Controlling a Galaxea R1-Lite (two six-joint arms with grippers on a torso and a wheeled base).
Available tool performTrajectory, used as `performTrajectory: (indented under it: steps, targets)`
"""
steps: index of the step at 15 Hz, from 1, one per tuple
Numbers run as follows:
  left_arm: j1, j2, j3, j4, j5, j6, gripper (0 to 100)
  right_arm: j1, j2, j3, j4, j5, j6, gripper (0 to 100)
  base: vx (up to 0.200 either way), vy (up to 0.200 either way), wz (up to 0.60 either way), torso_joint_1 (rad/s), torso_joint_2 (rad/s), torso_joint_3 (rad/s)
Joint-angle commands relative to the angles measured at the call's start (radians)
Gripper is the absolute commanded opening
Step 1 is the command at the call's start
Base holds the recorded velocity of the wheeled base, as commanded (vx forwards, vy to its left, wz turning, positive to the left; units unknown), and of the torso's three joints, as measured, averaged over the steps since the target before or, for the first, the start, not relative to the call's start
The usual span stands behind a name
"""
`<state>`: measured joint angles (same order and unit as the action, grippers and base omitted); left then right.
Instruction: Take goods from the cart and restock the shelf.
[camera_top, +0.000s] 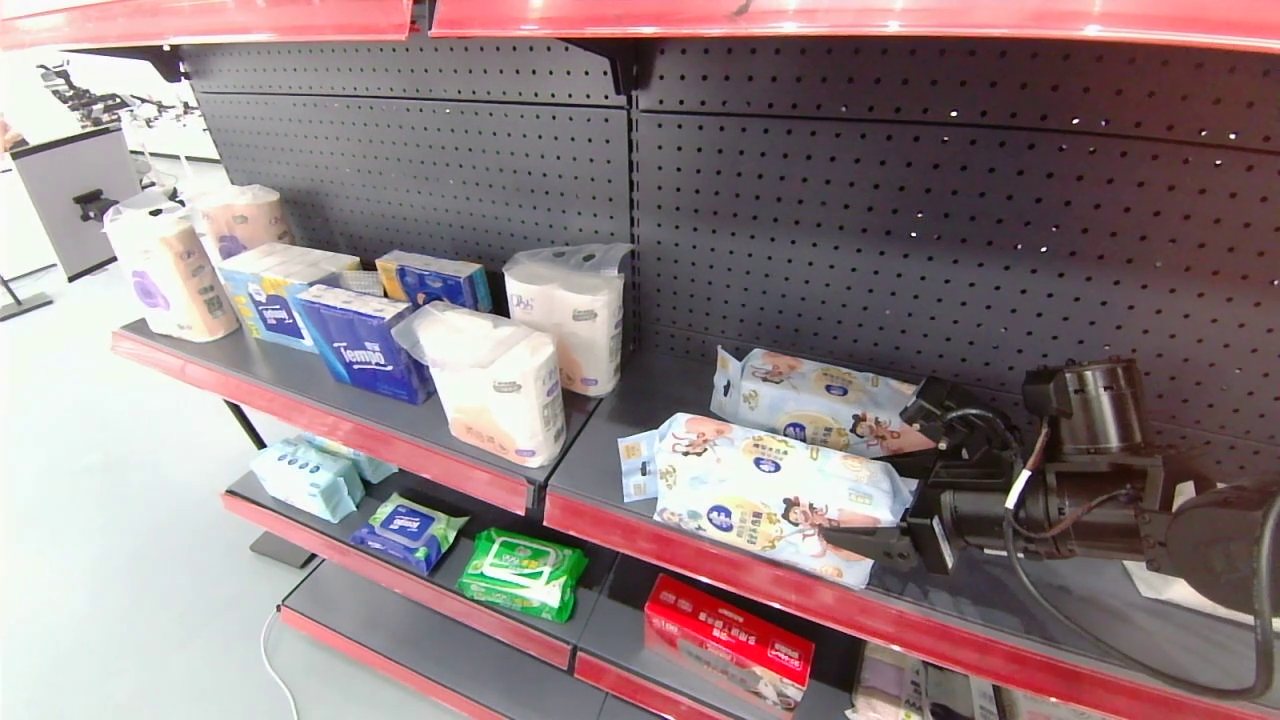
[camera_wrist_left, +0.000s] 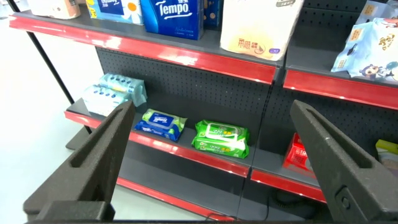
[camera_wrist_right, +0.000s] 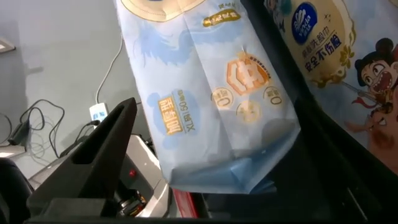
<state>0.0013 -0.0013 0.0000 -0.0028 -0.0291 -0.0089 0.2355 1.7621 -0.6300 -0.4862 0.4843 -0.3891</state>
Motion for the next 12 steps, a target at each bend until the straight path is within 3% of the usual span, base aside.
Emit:
performTrajectory:
  steps: [1,6,7,12]
  targets:
    - [0.0,0.001,0.0,0.0,0.0,0.0,100,0.001,0.02,-0.007,-0.002,0.0,-0.002,100,0.0,0.0,0.0,0.0,0.0,0.0]
    - [0.0,0.001,0.0,0.0,0.0,0.0,100,0.001,0.031,-0.014,-0.012,0.0,-0.002,100,0.0,0.0,0.0,0.0,0.0,0.0]
    - [0.0,0.001,0.0,0.0,0.0,0.0,100,0.002,0.033,-0.011,-0.019,0.0,-0.002,0,0.0,0.0,0.0,0.0,0.0,0.0]
    - [0.0,0.001,0.0,0.0,0.0,0.0,100,0.002,0.036,-0.008,-0.019,0.0,-0.002,0,0.0,0.0,0.0,0.0,0.0,0.0]
